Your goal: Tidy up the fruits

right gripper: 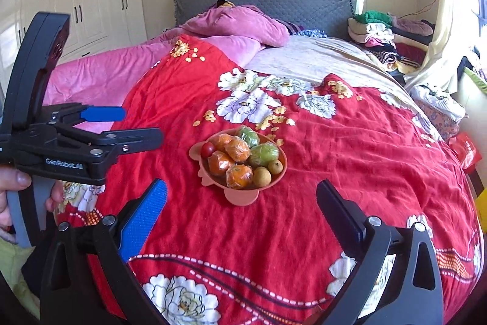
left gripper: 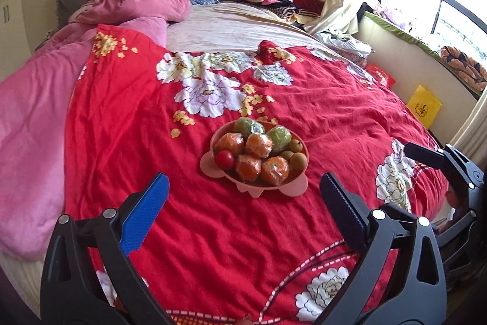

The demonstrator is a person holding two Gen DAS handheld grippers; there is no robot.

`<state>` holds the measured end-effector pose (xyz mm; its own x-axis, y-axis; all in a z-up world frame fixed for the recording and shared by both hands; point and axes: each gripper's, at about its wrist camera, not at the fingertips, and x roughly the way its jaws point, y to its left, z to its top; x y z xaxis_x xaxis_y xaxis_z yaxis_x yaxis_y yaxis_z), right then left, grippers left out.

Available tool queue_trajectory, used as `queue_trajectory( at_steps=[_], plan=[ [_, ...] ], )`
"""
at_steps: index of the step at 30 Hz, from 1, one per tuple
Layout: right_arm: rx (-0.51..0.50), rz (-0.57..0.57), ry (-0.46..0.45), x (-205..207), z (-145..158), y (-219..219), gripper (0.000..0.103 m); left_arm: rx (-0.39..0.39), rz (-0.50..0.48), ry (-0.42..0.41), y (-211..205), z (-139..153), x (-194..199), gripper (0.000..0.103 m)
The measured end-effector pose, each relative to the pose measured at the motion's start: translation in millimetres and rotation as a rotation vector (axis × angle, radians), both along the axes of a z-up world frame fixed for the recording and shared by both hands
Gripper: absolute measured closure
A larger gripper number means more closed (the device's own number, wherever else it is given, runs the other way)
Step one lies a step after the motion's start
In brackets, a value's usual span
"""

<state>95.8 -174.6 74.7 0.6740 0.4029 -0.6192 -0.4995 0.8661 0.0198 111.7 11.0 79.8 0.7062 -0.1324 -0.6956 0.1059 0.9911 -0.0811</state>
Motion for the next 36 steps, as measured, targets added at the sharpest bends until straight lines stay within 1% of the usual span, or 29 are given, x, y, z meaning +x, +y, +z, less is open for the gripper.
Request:
queue_trajectory(
  at_steps=[4,8,12,23,27,36],
  plan=[
    [0.012,-0.034,0.005,-9.8,-2.1,-8.5,0.005,-0.008,0.028,-0.006,4.0,-1.6,-16.7,0.01],
    [-0.007,-0.071,-0.003,-18.9,-7.5,-14.6,0.005,0.009,0.036,-0.014,2.4,-3.8,-35.3,0.01],
    [0.003,-0.089,0.014,-26.6,-14.3,-21.4,0.005,-0.001,0.054,-0.009,3.9,-9.6,-48.6,0.01],
    [0.015,-0.115,0.045,-47.0,-34.2,-29.5,0.005,-0.011,0.116,0.021,8.6,-40.0,-78.6,0.01],
    [0.017,-0.119,0.049,-52.3,-40.1,-28.9,0.005,-0.015,0.115,0.029,8.2,-48.2,-86.2,0.01],
    [0.012,-0.117,0.074,-57.7,-51.0,-29.5,0.005,-0.007,0.126,0.044,4.5,-55.3,-90.9,0.01]
  ],
)
